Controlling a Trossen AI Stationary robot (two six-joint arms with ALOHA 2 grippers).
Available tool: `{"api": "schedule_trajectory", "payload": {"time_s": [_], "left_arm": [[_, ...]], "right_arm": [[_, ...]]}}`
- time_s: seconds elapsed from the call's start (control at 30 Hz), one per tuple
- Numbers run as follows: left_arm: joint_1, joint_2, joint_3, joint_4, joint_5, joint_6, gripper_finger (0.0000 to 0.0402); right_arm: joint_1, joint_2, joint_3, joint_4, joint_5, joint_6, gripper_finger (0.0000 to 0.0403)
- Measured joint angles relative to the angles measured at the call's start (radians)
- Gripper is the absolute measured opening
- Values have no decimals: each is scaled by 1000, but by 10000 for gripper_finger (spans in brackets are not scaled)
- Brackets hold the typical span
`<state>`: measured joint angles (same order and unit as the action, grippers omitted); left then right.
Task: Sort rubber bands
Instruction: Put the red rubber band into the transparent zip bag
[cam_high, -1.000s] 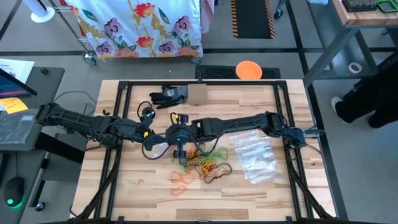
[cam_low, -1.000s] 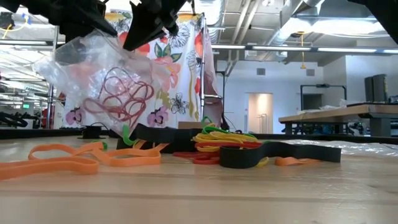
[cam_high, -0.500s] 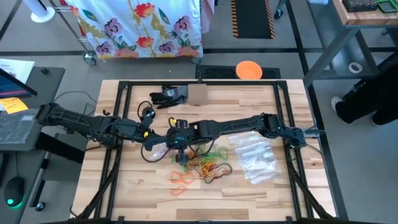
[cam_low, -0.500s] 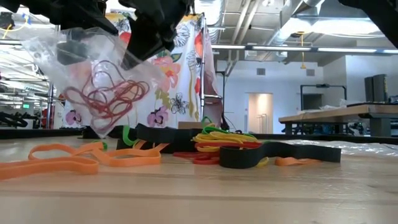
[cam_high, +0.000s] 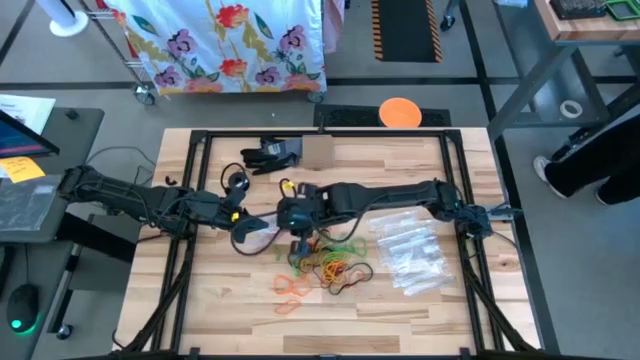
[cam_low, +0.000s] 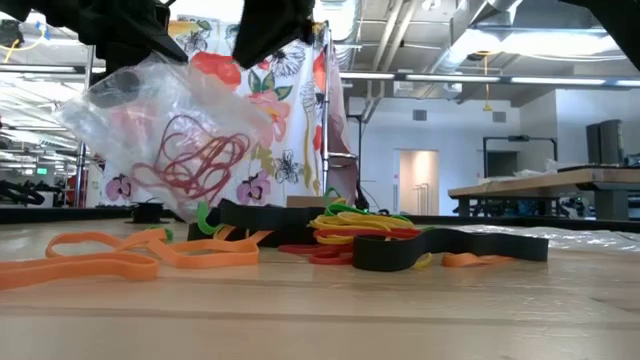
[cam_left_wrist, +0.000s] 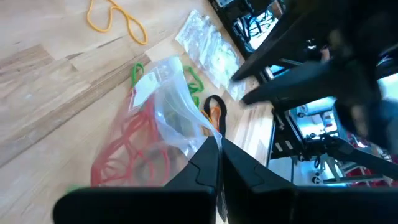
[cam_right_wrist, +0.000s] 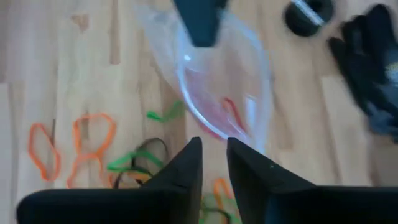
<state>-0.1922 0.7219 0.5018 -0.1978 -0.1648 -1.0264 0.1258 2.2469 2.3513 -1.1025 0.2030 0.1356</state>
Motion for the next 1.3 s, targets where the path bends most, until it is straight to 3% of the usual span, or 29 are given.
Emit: {"api": "schedule_trajectory", "payload": {"time_s": [0.23,0.33,0.57,0.73,0.83,1.3], "left_arm": [[0,0,0,0,0,-8,0],[0,0,0,-10,1,-7,0],[0,0,0,-64,0,-15,0],[0,0,0,-85,-20,-31,0],[0,0,0,-83,-49,-45,0],[0,0,0,-73,-87,-78,0]], "right_arm": [[35,-66,-24,-293,6,93,85],[82,-64,-95,-319,7,171,81],[223,-82,-407,-95,73,378,70],[270,-104,-617,428,-19,402,66],[276,-76,-651,594,-62,332,66],[225,-1,-672,509,-22,357,66]]}}
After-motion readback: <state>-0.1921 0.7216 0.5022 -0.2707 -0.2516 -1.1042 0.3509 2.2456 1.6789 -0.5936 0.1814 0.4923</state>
